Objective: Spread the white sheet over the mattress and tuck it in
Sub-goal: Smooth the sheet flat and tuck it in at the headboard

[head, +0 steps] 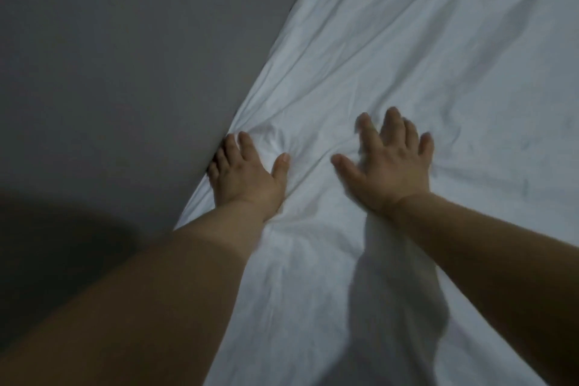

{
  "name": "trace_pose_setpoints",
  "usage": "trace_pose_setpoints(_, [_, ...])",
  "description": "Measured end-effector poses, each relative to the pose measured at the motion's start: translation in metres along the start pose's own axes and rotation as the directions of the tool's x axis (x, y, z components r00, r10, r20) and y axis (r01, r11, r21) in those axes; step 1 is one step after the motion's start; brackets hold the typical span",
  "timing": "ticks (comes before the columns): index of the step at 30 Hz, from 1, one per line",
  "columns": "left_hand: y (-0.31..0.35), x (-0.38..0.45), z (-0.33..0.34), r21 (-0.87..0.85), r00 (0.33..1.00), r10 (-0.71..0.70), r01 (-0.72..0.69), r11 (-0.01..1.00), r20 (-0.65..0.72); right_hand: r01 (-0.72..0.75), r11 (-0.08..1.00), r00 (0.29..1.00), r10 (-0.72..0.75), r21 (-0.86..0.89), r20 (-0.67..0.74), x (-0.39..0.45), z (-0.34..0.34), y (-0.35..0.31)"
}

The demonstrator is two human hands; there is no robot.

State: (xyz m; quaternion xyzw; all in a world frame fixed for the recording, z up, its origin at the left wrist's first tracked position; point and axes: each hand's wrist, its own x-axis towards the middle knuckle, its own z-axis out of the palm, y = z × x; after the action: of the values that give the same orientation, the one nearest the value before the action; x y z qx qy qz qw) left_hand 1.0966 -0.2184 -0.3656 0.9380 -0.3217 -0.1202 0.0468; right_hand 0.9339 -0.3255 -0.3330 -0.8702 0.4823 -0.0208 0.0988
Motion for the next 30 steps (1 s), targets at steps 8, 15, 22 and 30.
trace_pose_setpoints(8, [0.034,0.029,-0.039,0.346,0.978,-0.062,-0.012,0.938,0.2,-0.008,0.999,0.999,0.01,-0.054,0.042,0.023,0.019,0.012])
trace_pose_setpoints(15, [0.075,0.073,-0.052,0.153,0.983,0.005,-0.033,0.988,0.182,-0.011,0.999,0.999,0.013,-0.045,0.05,0.025,0.02,0.01])
trace_pose_setpoints(22, [0.08,0.102,-0.04,-0.024,0.983,-0.111,0.115,0.993,0.146,-0.011,0.998,0.998,0.015,-0.063,0.063,0.026,0.02,0.011])
trace_pose_setpoints(30, [0.069,0.089,-0.045,-0.2,0.995,-0.038,0.056,0.978,0.097,0.0,1.0,0.997,0.001,-0.018,0.071,0.027,0.02,0.013])
